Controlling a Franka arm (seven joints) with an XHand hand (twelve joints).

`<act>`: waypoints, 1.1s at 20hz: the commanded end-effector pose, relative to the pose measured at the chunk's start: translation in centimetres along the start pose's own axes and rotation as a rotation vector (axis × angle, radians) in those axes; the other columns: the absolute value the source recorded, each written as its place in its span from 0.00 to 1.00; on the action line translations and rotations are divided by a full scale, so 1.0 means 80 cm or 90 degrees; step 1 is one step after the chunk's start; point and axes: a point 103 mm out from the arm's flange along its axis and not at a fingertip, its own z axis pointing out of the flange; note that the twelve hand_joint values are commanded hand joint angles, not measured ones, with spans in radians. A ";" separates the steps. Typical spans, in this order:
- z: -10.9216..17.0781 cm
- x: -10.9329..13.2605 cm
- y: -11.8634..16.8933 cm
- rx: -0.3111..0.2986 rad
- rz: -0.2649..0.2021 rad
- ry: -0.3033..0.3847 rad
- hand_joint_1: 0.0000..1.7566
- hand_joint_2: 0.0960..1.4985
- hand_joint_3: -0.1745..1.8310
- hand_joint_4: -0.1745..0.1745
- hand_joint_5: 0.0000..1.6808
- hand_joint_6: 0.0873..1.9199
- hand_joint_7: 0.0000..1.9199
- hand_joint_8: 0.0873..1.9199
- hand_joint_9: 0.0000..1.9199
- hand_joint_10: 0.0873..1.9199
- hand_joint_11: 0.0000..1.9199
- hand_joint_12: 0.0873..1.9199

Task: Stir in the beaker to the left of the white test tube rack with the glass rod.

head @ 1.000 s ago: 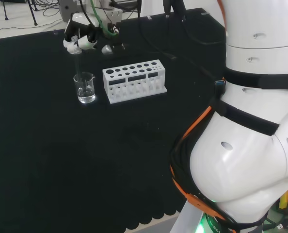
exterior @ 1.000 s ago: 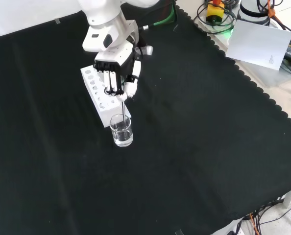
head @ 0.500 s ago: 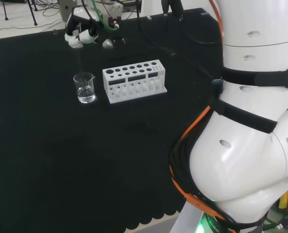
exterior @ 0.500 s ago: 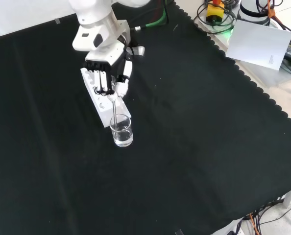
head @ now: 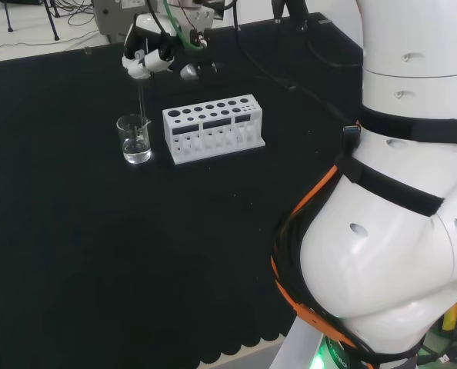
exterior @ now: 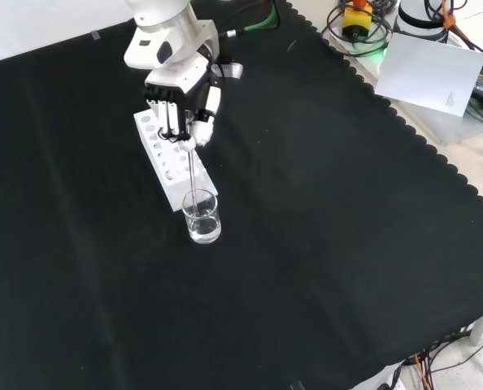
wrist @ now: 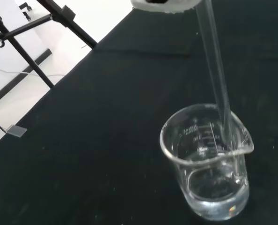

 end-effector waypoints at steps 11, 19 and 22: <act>-0.001 0.044 0.043 -0.002 -0.052 0.005 0.73 0.72 0.09 0.00 0.67 0.20 0.49 0.71 0.82 0.54 0.85 0.44; -0.019 0.006 0.015 -0.014 -0.012 -0.002 0.73 0.72 0.09 0.00 0.67 0.20 0.49 0.71 0.82 0.54 0.85 0.44; -0.024 0.004 0.004 -0.017 -0.011 -0.008 0.73 0.72 0.09 0.00 0.67 0.20 0.49 0.71 0.82 0.54 0.85 0.44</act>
